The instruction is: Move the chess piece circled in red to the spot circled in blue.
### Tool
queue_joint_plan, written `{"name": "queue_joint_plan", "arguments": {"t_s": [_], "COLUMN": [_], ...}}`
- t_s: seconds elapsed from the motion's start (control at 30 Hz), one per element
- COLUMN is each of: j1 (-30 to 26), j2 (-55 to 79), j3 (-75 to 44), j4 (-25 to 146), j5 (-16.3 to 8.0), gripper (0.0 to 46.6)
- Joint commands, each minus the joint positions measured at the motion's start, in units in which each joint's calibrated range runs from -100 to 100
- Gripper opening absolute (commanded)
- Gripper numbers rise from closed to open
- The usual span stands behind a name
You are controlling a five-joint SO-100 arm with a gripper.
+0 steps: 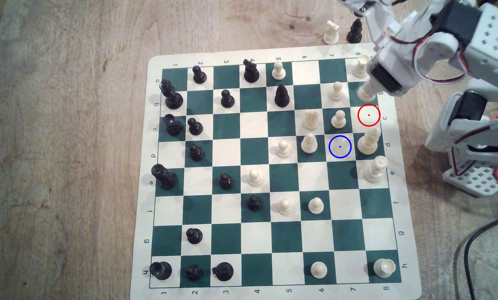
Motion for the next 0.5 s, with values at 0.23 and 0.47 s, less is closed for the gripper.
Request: {"name": "queue_joint_plan", "arguments": {"t_s": [0.23, 0.47], "j1": [-13.1, -17.5], "j2": [1.1, 3.0], "j3": [-5.5, 0.9], "j4": [-3.7, -9.3], "j5": [-3.0, -3.6], "gripper": [0.7, 1.2]}}
